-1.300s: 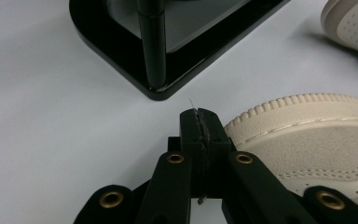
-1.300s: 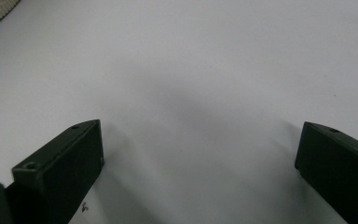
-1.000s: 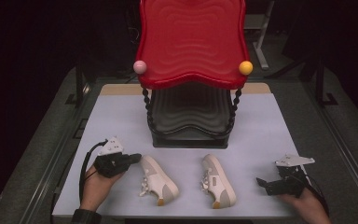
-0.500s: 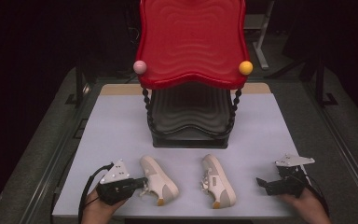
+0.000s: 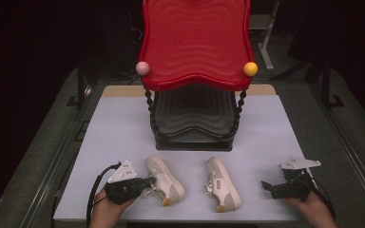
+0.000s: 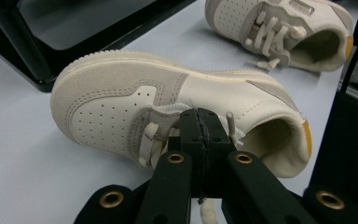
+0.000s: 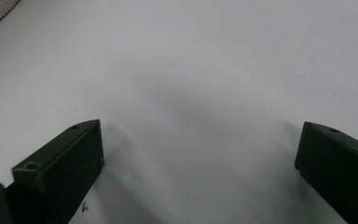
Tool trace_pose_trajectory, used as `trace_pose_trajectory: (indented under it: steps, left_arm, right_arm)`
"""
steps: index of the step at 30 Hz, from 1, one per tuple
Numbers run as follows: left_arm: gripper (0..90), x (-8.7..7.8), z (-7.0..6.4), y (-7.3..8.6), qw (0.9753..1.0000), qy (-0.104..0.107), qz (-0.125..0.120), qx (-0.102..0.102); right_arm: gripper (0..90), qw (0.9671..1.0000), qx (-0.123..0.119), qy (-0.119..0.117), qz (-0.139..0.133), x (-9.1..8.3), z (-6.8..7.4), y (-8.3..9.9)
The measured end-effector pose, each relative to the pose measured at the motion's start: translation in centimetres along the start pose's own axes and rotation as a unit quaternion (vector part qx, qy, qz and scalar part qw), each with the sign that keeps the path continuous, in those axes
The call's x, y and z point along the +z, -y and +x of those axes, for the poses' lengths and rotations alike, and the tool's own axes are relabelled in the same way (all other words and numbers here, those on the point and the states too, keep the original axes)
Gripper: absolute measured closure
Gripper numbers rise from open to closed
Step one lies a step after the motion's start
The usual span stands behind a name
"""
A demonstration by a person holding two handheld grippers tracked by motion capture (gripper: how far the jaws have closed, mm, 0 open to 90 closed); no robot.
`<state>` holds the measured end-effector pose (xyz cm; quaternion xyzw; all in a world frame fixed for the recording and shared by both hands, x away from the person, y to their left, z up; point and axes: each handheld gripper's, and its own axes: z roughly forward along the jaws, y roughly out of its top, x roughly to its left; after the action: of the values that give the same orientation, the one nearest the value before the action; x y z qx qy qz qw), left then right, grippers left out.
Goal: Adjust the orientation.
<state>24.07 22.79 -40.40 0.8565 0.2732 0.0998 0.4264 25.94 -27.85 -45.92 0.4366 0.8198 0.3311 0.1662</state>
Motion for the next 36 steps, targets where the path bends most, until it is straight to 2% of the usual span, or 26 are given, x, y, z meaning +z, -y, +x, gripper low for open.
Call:
trace_pose_trajectory:
  steps: [4,9,19,21,29,31,33,35,36]
  left_arm:
    - [89.8,0.5,0.1,-0.6,1.0000,-0.001,-0.008,0.005]
    - [89.8,1.3,0.6,-1.4,0.9997,0.009,-0.021,-0.002]
    - [89.9,2.7,1.1,-2.9,0.9996,0.013,-0.024,0.001]
    - [89.9,3.2,1.3,-3.2,0.9998,0.005,-0.018,0.005]
    - [89.8,5.6,1.7,-4.6,0.9999,0.001,-0.016,-0.002]
    - [89.7,5.7,1.6,-4.7,0.9998,0.001,-0.017,-0.005]
    - [88.8,5.6,1.4,-5.1,0.9999,-0.003,-0.016,0.002]
    - [87.5,4.8,0.7,-5.7,0.9994,0.012,-0.032,0.007]
    - [87.0,4.8,0.7,-5.7,0.9994,0.012,-0.032,0.007]
  right_arm:
    - [0.4,1.0000,0.000,0.000,0.000,0.0,0.0,0.0]
    - [0.4,1.0000,0.000,0.000,0.000,0.0,0.0,0.0]
    - [0.4,1.0000,-0.001,0.000,0.000,0.0,0.0,0.0]
    - [0.4,1.0000,0.000,0.000,0.000,0.0,0.0,0.0]
    - [0.4,1.0000,0.000,0.000,0.000,0.0,0.0,0.0]
    - [0.4,1.0000,0.000,0.000,0.000,0.0,0.0,0.0]
    - [0.4,1.0000,0.000,0.000,0.000,0.0,0.0,0.0]
    - [0.4,1.0000,0.000,0.000,0.000,0.0,0.0,0.0]
    - [0.4,1.0000,0.000,0.000,0.000,0.0,0.0,0.0]
